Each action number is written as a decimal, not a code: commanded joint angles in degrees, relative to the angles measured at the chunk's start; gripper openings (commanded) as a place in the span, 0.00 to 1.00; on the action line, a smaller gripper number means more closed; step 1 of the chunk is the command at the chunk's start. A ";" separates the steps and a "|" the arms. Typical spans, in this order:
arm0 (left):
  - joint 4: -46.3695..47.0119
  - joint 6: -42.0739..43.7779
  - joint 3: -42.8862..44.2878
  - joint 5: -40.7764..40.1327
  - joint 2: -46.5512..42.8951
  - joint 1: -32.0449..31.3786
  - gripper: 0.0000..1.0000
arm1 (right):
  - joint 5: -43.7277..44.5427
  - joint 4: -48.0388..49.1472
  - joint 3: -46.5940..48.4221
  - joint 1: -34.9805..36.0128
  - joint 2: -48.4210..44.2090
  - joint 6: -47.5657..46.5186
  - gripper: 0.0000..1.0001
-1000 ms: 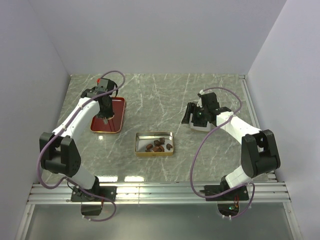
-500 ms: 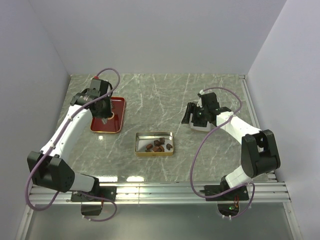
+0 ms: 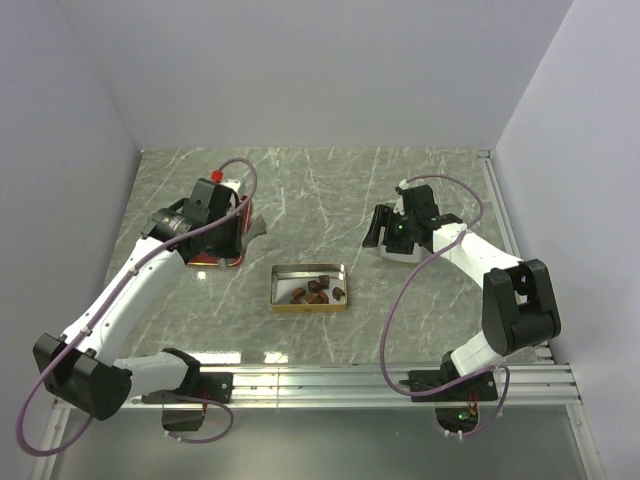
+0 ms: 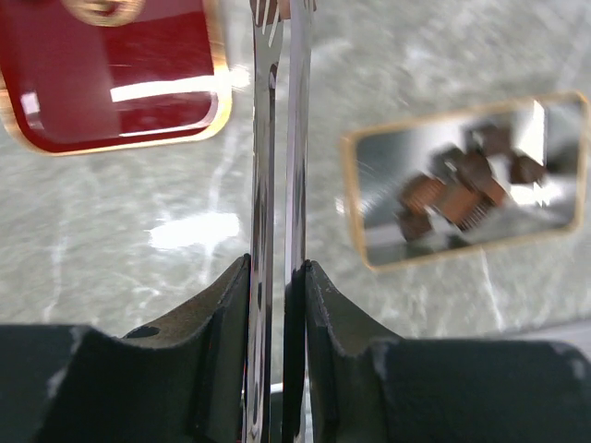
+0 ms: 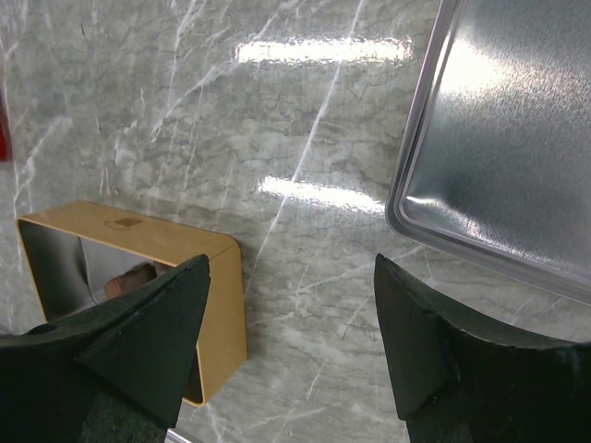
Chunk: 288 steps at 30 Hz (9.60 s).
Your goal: Pack the chocolate
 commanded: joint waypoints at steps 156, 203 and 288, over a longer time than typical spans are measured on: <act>2.73 4.95 4.03 -7.60 13.01 16.74 0.33 | 0.10 -1.47 3.91 1.92 2.61 -1.03 0.79; -2.01 -10.69 4.74 9.45 -3.51 -8.56 0.33 | 1.51 -1.03 2.15 2.01 -0.03 -0.76 0.79; 42.19 8.90 1.13 -13.05 26.98 -4.35 0.39 | 2.92 -2.70 2.85 1.83 -5.04 -1.46 0.79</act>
